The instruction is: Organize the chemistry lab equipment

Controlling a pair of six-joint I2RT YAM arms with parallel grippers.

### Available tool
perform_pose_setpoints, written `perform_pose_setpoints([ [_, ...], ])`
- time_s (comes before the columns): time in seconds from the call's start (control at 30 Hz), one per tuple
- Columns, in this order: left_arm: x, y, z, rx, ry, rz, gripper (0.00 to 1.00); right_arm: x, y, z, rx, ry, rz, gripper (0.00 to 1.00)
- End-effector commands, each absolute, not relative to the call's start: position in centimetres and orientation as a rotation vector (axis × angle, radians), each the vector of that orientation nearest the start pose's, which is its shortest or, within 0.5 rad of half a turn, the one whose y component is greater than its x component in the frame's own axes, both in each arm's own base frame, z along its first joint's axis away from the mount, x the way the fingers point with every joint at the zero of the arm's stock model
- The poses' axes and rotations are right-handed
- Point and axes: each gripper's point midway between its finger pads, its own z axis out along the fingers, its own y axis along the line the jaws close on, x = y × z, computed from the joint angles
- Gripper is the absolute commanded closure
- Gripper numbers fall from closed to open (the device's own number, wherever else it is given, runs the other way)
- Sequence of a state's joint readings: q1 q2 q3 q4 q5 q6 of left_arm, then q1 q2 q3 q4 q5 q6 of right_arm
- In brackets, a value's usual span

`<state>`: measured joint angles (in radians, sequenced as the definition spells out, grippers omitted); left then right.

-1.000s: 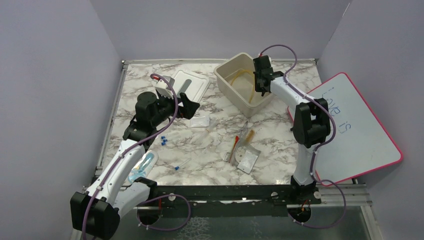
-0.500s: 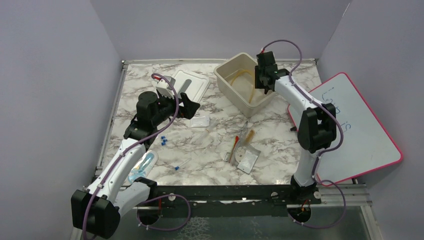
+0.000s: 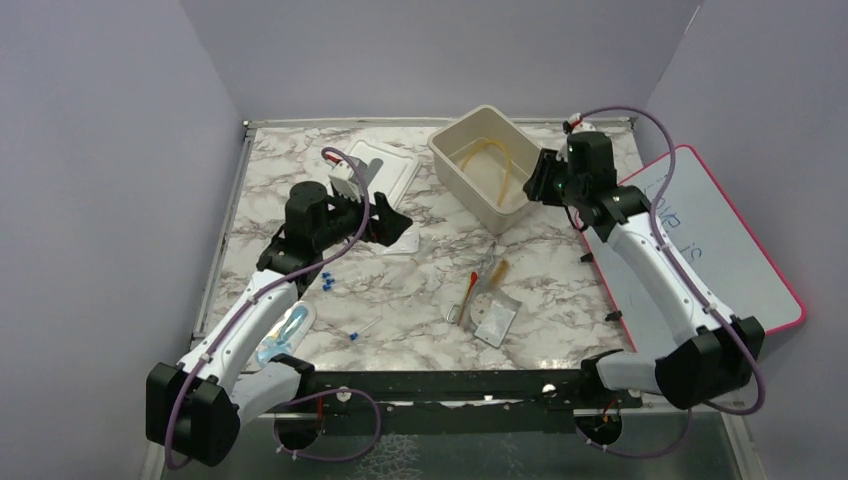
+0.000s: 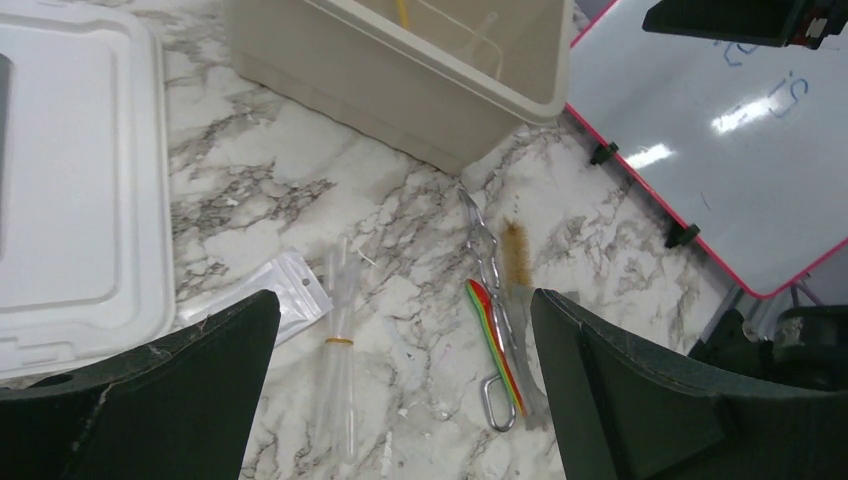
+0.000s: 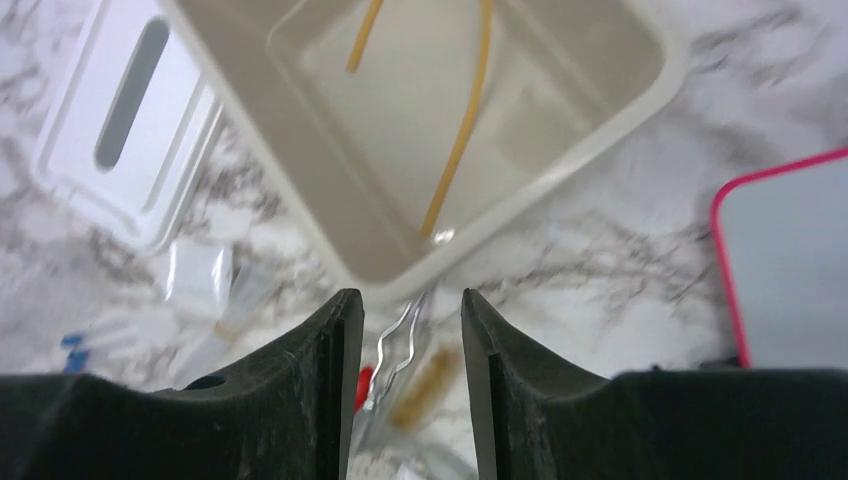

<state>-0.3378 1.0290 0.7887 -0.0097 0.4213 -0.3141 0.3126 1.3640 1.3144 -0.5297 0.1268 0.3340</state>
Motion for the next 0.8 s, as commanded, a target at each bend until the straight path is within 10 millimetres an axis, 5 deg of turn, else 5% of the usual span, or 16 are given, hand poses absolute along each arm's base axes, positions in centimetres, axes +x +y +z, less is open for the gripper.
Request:
perform_pose_setpoints([
  [0.0,27.9,-22.9,23.4,0.477,1.883,-0.984,0.01,32.8,14.6,23.2,0.039,2.220,0.538,0.54],
  [0.33,23.6,-30.9,16.9,0.473,2.125,-1.179,0.10,25.5,14.0,15.3,0.235,2.348,0.665,0.55],
  [0.57,23.4,-34.5,11.5,0.435,2.326,-1.153,0.16,23.3,13.8,9.1,0.380,2.456,0.679,0.53],
  [0.77,23.3,-36.1,8.1,0.515,2.410,-1.086,0.37,22.0,14.4,5.9,0.420,2.516,0.735,0.53],
])
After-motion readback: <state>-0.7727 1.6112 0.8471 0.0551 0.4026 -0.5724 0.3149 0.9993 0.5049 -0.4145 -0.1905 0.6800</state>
